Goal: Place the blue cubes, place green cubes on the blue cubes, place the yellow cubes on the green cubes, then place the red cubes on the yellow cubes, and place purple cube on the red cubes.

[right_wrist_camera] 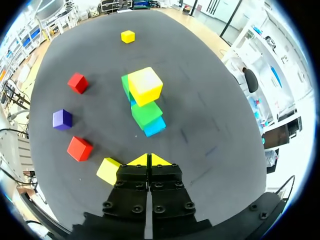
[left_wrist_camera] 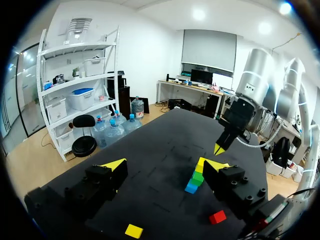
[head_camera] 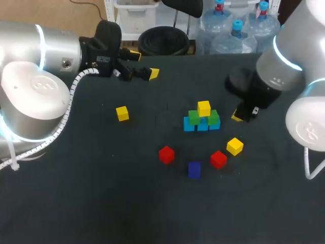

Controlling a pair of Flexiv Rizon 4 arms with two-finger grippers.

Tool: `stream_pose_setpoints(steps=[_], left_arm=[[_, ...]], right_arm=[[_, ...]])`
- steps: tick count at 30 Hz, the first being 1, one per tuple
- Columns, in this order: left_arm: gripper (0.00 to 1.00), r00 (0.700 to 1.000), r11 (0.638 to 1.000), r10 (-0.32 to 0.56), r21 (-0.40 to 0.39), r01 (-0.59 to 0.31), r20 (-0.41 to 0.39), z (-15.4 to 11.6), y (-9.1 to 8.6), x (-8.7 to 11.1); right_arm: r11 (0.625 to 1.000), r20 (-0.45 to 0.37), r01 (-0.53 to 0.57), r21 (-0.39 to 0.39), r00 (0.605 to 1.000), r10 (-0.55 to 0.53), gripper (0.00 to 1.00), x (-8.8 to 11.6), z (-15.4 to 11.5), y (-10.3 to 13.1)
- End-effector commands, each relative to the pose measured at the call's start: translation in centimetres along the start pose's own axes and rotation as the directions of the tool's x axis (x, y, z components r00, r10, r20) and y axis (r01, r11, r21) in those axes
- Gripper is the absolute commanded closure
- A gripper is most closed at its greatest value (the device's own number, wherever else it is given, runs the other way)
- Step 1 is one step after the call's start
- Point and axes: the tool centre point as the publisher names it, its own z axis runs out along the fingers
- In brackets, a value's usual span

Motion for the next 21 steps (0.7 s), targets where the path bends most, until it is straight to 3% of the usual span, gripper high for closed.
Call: stream_pose_setpoints(steps=[1, 21], left_arm=[[0.0, 1.0, 1.0, 0.002, 0.001, -0.002, 0.007, 0.0, 0.1, 0.2], [0.0, 1.0, 1.0, 0.002, 0.001, -0.002, 0.007, 0.0, 0.1, 0.2]], right_arm=[[1.0, 0.001, -0.008, -0.001, 1.0, 0.008, 1.0, -0.8, 0.4, 0.2], [1.0, 0.011, -0.004, -0.026, 1.0, 0.004, 1.0, -2.1, 1.1, 0.9]])
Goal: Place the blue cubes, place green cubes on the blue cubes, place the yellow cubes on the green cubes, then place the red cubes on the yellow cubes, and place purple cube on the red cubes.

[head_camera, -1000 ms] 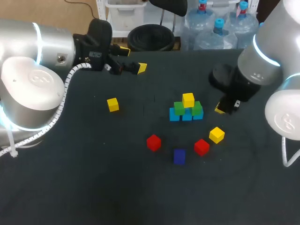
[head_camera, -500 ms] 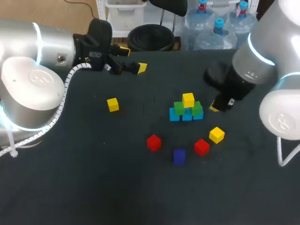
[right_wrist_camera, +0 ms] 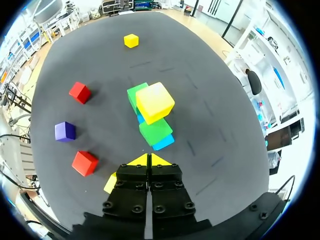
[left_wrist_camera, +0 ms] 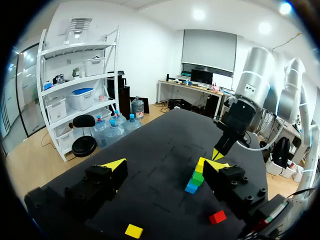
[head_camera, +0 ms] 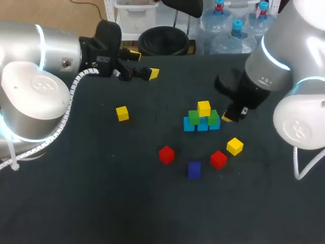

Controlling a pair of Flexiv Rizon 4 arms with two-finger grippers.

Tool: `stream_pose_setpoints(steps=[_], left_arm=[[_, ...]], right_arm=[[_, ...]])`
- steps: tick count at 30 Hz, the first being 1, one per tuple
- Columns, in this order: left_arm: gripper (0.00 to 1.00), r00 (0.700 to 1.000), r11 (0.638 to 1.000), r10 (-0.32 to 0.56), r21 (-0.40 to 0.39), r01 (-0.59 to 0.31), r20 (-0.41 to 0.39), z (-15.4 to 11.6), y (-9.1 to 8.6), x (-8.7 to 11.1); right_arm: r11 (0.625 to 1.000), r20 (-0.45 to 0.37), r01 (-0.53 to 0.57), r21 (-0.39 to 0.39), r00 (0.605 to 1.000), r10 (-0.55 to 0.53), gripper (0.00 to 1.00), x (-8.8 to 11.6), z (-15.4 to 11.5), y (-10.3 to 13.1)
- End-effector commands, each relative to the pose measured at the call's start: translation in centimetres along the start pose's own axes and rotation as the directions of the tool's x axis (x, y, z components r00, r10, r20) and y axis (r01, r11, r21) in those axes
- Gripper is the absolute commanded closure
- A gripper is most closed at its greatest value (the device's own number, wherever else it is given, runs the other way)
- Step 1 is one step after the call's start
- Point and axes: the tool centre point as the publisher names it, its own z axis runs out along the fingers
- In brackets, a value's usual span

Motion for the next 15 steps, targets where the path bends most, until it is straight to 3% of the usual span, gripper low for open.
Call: stream_pose_setpoints(steps=[1, 15], left_arm=[[0.0, 1.0, 1.0, 0.002, 0.001, -0.002, 0.007, 0.02, 0.05, 0.15], [0.0, 1.0, 1.0, 0.002, 0.001, -0.002, 0.007, 0.02, 0.05, 0.15]], right_arm=[[1.0, 0.001, -0.001, -0.001, 1.0, 0.001, 1.0, -0.2, 0.27, -0.19], [1.0, -0.001, 0.012, -0.009, 1.0, -0.012, 1.0, -0.58, 0.85, -0.28]])
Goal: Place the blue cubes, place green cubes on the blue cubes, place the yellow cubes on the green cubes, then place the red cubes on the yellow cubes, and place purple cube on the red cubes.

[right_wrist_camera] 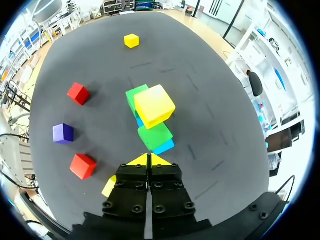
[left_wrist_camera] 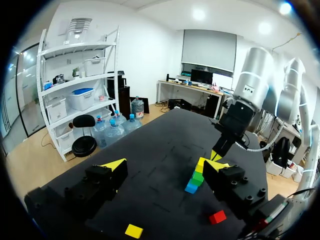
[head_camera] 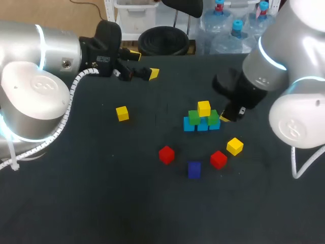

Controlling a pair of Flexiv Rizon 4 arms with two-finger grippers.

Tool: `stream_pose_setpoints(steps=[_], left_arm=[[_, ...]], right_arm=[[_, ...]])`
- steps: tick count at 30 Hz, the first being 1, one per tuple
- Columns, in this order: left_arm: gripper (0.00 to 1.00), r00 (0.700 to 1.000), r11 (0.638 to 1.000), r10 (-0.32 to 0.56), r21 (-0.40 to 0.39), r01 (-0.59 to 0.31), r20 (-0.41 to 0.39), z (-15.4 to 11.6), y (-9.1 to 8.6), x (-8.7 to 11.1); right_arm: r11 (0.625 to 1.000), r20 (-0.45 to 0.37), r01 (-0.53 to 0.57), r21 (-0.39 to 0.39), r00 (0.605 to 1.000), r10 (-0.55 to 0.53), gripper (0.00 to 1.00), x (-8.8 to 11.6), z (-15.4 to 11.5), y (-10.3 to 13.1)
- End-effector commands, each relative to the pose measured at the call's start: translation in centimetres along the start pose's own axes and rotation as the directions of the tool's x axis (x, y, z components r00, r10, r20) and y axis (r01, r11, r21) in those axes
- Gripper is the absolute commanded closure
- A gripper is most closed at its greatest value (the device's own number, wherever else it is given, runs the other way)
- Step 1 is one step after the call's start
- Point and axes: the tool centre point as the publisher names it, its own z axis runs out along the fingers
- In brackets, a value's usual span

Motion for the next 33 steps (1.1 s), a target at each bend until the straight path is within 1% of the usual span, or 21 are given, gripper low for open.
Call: stream_pose_setpoints(steps=[1, 23, 27, 33], left_arm=[[0.0, 1.0, 1.0, 0.002, 0.001, -0.002, 0.007, 0.0, 0.1, 0.2], [0.0, 1.0, 1.0, 0.002, 0.001, -0.002, 0.007, 0.0, 0.1, 0.2], [0.0, 1.0, 1.0, 0.002, 0.001, -0.002, 0.007, 0.0, 0.1, 0.2], [0.0, 1.0, 1.0, 0.002, 0.001, -0.002, 0.007, 0.0, 0.1, 0.2]], right_arm=[[1.0, -0.002, 0.0, -0.004, 1.0, 0.0, 1.0, -0.1, 0.2, -0.2], [1.0, 0.0, 0.021, -0.023, 1.0, -0.021, 1.0, -0.6, 0.1, 0.3], [1.0, 0.002, 0.0, -0.002, 1.0, 0.0, 1.0, -0.1, -0.3, -0.4], [1.0, -0.012, -0.016, 0.008, 1.0, 0.016, 1.0, 0.5, -0.2, -1.1]])
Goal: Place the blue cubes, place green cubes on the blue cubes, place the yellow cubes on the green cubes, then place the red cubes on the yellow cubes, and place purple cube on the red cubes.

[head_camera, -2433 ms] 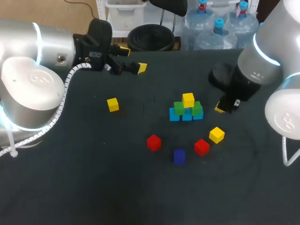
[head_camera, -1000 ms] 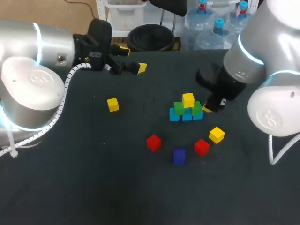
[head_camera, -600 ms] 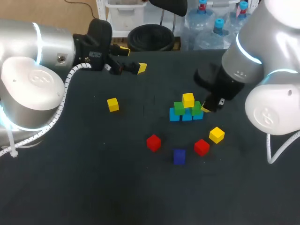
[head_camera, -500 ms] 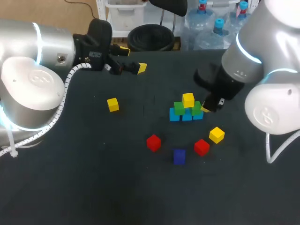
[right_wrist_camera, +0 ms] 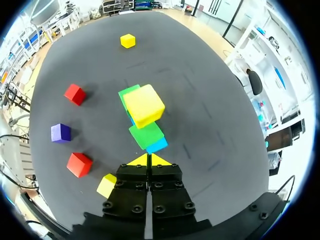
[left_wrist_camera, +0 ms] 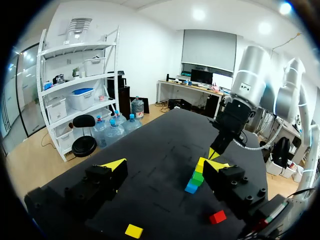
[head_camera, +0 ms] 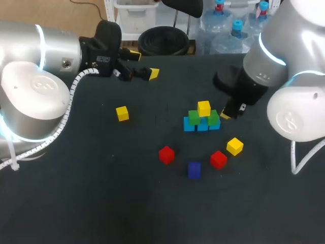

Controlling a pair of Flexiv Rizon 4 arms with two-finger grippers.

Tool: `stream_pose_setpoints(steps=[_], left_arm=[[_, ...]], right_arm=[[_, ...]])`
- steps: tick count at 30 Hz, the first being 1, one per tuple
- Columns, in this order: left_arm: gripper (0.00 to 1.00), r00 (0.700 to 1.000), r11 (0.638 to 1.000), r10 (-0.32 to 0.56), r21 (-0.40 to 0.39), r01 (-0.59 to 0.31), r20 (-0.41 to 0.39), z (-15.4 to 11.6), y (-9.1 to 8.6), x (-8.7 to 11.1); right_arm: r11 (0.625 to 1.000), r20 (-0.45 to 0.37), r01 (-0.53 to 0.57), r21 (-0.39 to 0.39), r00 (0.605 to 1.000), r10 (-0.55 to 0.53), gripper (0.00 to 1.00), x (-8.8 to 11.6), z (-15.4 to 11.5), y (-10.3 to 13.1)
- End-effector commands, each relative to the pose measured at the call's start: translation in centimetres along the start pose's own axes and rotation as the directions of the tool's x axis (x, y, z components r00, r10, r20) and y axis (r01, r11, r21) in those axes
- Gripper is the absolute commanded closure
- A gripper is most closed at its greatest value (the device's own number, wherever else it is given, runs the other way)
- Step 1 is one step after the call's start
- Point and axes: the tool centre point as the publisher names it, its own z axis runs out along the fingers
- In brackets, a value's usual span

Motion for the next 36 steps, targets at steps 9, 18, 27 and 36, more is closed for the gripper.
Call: stream_pose_setpoints(steps=[9, 18, 27, 36], left_arm=[[0.0, 1.0, 1.0, 0.002, 0.001, -0.002, 0.007, 0.0, 0.1, 0.2], [0.0, 1.0, 1.0, 0.002, 0.001, -0.002, 0.007, 0.0, 0.1, 0.2], [0.0, 1.0, 1.0, 0.002, 0.001, -0.002, 0.007, 0.0, 0.1, 0.2], [0.0, 1.0, 1.0, 0.002, 0.001, -0.002, 0.007, 0.0, 0.1, 0.2]], right_arm=[[1.0, -0.011, 0.005, 0.004, 1.0, -0.005, 1.0, 0.0, 1.0, -0.3], [1.0, -0.013, 0.013, -0.002, 1.0, -0.013, 1.0, -0.2, 1.3, -0.5], [1.0, -0.011, 0.018, -0.016, 1.0, -0.018, 1.0, -0.4, 1.3, -0.2], [1.0, -0.011, 0.02, -0.021, 1.0, -0.02, 1.0, -0.5, 1.2, 0.0]])
